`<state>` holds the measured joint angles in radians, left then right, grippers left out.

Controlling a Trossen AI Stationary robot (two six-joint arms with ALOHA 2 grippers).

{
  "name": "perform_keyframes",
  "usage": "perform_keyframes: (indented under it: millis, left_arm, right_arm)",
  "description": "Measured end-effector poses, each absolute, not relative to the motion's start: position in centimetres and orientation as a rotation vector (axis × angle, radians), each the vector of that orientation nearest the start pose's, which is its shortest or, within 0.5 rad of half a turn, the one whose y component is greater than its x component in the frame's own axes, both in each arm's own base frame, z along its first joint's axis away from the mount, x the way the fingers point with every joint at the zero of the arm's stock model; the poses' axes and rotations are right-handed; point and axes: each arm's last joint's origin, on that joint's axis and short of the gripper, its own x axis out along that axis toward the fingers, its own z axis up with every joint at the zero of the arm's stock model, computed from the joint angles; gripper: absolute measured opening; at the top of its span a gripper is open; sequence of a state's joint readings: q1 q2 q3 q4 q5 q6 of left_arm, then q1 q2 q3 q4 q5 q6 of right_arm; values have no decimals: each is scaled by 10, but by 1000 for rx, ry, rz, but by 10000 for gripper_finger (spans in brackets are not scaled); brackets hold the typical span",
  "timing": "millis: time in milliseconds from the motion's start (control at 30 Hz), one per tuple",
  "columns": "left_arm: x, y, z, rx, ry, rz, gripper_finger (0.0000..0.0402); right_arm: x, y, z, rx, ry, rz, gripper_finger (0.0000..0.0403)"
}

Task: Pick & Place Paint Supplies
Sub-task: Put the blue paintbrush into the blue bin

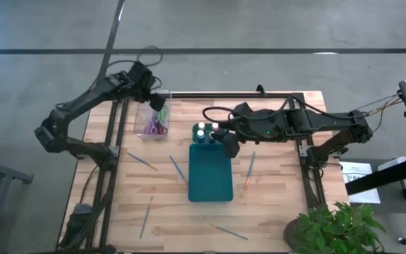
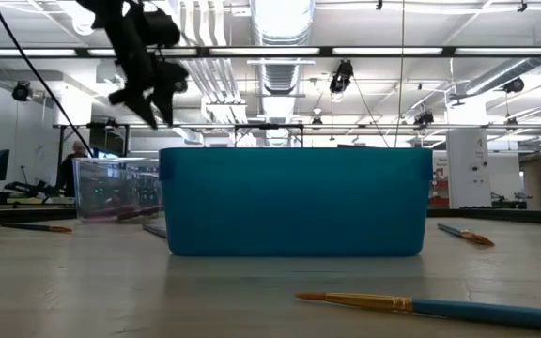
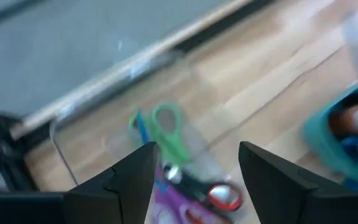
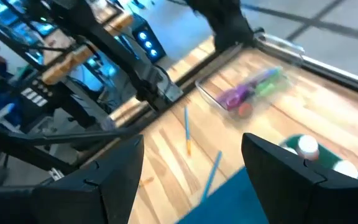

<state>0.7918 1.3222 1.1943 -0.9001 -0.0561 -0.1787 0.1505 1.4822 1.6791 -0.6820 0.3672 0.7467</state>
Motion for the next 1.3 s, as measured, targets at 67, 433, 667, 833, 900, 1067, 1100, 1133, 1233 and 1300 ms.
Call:
perform_keyframes:
  millis: [67, 433, 667, 833, 900, 1067, 1100, 1133, 1233, 1300]
  left_arm:
    - [178, 181, 325, -521, 849, 842, 238]
    - [165, 162, 403, -491, 562, 749, 238]
    - [159, 156, 410, -513, 521, 739, 238]
    - [161, 154, 410, -536, 518, 724, 238]
    - [162, 153, 410, -536, 518, 719, 238]
    - [163, 152, 410, -536, 519, 712, 238]
    - [163, 152, 410, -538, 518, 707, 238]
    - [163, 152, 410, -540, 518, 700, 238]
    - [163, 152, 410, -544, 518, 690, 238]
    - [163, 152, 410, -547, 518, 682, 238]
  right_arm:
    - [305, 36, 425, 626, 405, -402, 266]
    - [269, 50, 378, 834, 799, -742, 266]
    - [263, 83, 336, 1035, 982, -787, 266]
    - [254, 105, 303, 1149, 996, -892, 266]
    - [252, 111, 290, 1197, 985, -923, 266]
    - [256, 115, 257, 1311, 936, -940, 266]
    - [258, 116, 252, 1332, 924, -933, 266]
    - [259, 117, 245, 1346, 916, -932, 266]
    - [259, 118, 226, 1349, 928, -995, 265]
    - [257, 119, 213, 1339, 954, -1056, 264]
